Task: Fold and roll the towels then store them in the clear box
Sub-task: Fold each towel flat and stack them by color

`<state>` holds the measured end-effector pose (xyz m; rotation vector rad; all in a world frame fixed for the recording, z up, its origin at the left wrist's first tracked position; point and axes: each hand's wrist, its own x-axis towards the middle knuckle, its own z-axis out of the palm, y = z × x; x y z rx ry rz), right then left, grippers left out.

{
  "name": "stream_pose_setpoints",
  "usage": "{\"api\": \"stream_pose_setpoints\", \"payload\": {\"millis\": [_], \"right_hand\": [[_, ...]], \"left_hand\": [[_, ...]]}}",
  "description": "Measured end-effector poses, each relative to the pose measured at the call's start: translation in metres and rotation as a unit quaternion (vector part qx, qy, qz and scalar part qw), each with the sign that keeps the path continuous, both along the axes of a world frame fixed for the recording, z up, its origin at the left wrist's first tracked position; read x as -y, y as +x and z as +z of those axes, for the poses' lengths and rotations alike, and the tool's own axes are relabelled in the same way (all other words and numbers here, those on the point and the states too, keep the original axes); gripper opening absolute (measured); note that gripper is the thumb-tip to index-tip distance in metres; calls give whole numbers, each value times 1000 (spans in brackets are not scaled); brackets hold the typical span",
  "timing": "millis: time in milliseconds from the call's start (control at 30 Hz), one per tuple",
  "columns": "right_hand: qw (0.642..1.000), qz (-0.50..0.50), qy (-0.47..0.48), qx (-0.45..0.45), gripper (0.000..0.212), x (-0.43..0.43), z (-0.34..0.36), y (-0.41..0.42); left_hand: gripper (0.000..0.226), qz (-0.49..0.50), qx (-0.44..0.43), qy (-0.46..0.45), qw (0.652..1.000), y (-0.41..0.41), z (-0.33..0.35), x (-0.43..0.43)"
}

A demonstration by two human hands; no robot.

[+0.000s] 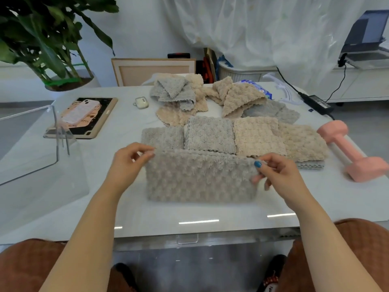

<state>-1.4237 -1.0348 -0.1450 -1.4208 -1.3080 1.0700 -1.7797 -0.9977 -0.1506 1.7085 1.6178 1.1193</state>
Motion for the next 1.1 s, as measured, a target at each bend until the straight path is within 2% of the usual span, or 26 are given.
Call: {"api": "stream_pose_setpoints", "payload": {"millis": [67,133,233,367,433,500,533,600,667,767,867,900,967,1100], "right_hand": [[999,15,21,-26,6,1,10,-2],[998,53,16,-33,4,6,13,-2],[992,114,-49,10,8,19,-2,3],[972,156,-127,123,6,36,-33,-1],[965,147,-131,172,11,36,-42,-7],[948,121,-124,265,19,30,-47,-13],[941,89,-119,305,20,26,-47,-16],[940,-7,-118,320,18,18,-46,-23],[922,-66,-140,356,33,13,-46,-31],[887,-47,-175,424,51,11,-58,-44],[876,-50,-158,453,42,14,-68,-53],[878,-49,-150,453,38,15,-68,-55],[904,-54,-145,398,31,15,-67,-58],[955,-86,-140,245,30,12,-57,-57]], "left_hand": [[7,34,34,34,998,-6,18,8],[3,22,85,12,996,-14,29,24],[3,-35,81,-71,994,-28,18,58],[15,-63,6,-230,971,-36,-19,92],[10,-70,-19,-277,958,-33,-30,97],[12,-36,-20,-257,965,-26,-34,93],[16,12,-32,-227,973,-22,-35,88],[24,128,-75,-187,971,-10,-37,76],[41,183,-147,-222,946,3,-41,67],[48,168,-205,-278,923,16,-52,64],[44,171,-234,-254,923,22,-57,65],[39,172,-231,-241,927,23,-56,65],[33,172,-191,-217,942,25,-54,66],[44,168,-25,-219,961,26,-50,64]]}}
